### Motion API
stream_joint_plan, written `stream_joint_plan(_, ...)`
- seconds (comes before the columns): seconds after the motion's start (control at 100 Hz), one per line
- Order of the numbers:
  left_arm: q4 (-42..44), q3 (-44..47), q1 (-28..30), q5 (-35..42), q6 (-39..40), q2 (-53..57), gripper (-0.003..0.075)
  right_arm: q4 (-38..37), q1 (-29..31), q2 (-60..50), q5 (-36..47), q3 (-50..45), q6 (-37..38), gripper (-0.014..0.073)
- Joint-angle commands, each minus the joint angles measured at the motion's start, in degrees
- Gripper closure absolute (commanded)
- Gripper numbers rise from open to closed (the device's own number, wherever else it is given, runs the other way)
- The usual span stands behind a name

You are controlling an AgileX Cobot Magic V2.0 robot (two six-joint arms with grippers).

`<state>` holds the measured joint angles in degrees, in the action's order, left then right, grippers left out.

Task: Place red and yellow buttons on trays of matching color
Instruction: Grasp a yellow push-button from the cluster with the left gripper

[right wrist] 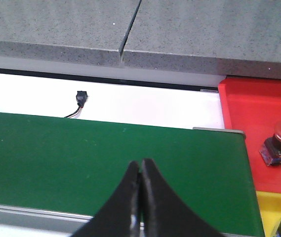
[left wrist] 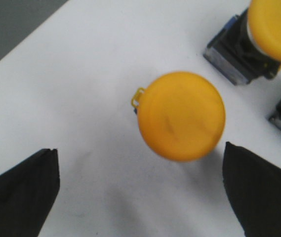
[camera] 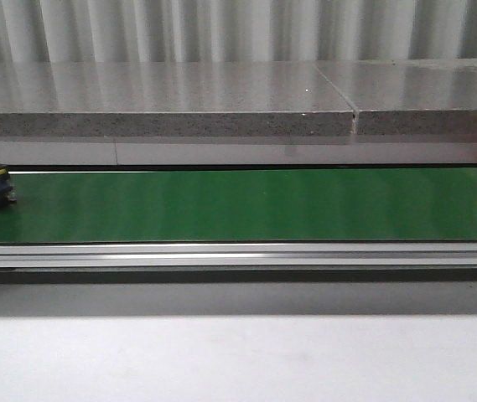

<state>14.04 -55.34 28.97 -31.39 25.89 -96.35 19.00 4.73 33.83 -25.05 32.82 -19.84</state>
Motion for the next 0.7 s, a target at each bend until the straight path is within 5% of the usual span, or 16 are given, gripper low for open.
stream_joint_plan(0.0, -0.33, -3.24, 0.19, 2.15, 0.23, 0.25, 0.0071, 0.78, 0.07, -0.29, 3.6, 1.43, -0.25, 0.0662)
stream_joint_plan(0.38, -0.1, -4.55, 0.19, 5.96, 0.23, -2.74, 0.0121, 0.78, 0.07, -0.29, 3.6, 1.43, -0.25, 0.0662)
stream_joint_plan(0.52, -0.1, -4.55, 0.19, 6.97, 0.23, -2.74, 0.0258, 0.78, 0.07, -0.29, 3.6, 1.43, -0.25, 0.0662)
stream_joint_plan(0.69, -0.1, -4.55, 0.19, 5.77, 0.23, -2.52, 0.053, 0.78, 0.07, -0.29, 3.6, 1.43, -0.25, 0.0662)
